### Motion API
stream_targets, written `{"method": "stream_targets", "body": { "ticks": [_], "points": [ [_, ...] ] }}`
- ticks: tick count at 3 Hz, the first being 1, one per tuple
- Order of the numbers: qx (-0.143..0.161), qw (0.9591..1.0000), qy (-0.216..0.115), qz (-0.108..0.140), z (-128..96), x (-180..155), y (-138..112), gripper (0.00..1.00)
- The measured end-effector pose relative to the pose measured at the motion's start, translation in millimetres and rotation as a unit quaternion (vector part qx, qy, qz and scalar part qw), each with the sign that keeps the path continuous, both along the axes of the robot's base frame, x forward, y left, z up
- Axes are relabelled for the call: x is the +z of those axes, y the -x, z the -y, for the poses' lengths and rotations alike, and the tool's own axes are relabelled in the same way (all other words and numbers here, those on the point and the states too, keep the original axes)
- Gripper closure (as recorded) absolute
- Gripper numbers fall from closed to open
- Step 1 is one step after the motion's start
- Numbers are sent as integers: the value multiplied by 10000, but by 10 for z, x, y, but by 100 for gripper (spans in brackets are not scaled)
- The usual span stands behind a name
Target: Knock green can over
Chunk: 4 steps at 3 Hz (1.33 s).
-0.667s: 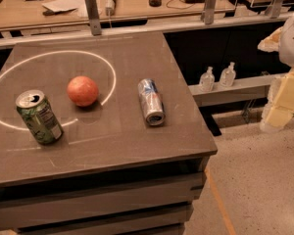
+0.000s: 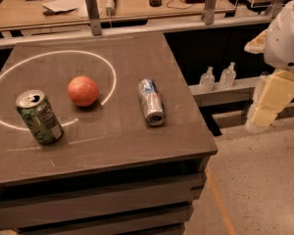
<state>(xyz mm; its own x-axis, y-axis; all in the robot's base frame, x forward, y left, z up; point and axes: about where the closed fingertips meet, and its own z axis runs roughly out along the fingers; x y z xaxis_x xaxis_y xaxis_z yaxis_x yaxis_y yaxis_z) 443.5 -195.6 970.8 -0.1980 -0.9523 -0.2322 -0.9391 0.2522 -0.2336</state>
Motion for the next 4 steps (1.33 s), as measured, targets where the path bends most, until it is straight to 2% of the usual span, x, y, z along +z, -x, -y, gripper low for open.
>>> {"method": "stream_targets", "body": {
  "ticks": [1,2,3,4],
  "points": [
    [520,9969,-590,6,-697,-71,-268,0],
    [880,9885,-1221,128,-1268,-28,-485,0],
    [1018,9718,-2120,198,-1779,-66,-661,0],
    [1246,9340,-3331,352,-2382,23,-767,0]
  ]
}}
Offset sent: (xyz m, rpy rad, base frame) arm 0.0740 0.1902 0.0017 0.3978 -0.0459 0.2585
